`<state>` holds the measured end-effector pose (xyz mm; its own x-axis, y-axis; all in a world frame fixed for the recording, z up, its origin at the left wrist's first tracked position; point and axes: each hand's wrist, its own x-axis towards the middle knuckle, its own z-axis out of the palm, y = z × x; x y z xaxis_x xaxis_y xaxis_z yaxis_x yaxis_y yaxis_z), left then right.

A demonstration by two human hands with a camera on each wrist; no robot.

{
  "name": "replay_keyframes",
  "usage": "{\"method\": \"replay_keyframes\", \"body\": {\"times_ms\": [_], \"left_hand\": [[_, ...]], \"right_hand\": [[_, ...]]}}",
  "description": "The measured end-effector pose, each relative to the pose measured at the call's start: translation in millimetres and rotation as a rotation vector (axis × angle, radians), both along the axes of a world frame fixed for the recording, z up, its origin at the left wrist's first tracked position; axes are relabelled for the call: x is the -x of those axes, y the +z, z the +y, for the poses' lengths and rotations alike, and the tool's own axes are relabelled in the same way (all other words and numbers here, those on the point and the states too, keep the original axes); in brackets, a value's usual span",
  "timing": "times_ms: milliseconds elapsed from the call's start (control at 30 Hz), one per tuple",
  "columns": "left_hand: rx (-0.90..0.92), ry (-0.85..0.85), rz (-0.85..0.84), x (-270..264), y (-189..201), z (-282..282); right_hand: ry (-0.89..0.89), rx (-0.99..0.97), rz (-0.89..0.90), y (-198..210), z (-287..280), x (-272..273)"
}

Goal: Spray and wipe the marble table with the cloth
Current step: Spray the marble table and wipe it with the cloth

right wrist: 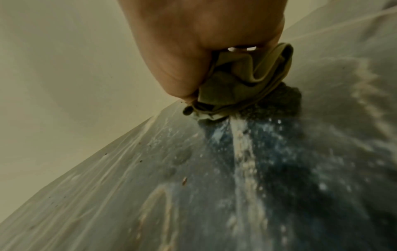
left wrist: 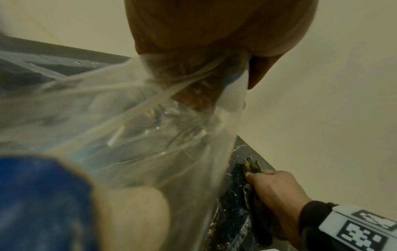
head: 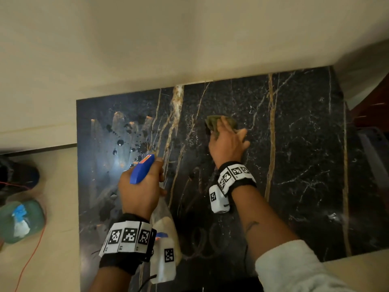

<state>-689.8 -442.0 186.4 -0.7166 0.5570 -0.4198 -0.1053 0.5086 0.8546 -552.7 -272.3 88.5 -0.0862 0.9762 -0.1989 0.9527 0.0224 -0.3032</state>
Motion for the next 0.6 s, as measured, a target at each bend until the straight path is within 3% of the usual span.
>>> {"method": "replay_keyframes", "body": {"times_ms": [100,233,333,500,600], "left_hand": [[-0.012,0.021,0.004,1.8,0.3,-10.1],[0.021,-0.003,0.031,-3.6,-0.6,-17.1],[0.014,0.000,0.004,-7.3,3.9,-21.7],[0.002,0.006,0.009,1.7,6.8,-40.8],[0.015,-0.002,0.024,2.5,7.7,-50.7]], "right_hand": [[-0.021,0.015,-0.005,5.8,-30.4,22.8],[0.335,0.022,0.017,4.5,-87.7,40.3],[0.437,0.020,-0.007,3.7,-84.6,21.1],[0.074,0.017,-0.026,-2.0,-61.4,-29.8],[0.003,0.024,-0.032,0.9,-69.7,-22.0]]}}
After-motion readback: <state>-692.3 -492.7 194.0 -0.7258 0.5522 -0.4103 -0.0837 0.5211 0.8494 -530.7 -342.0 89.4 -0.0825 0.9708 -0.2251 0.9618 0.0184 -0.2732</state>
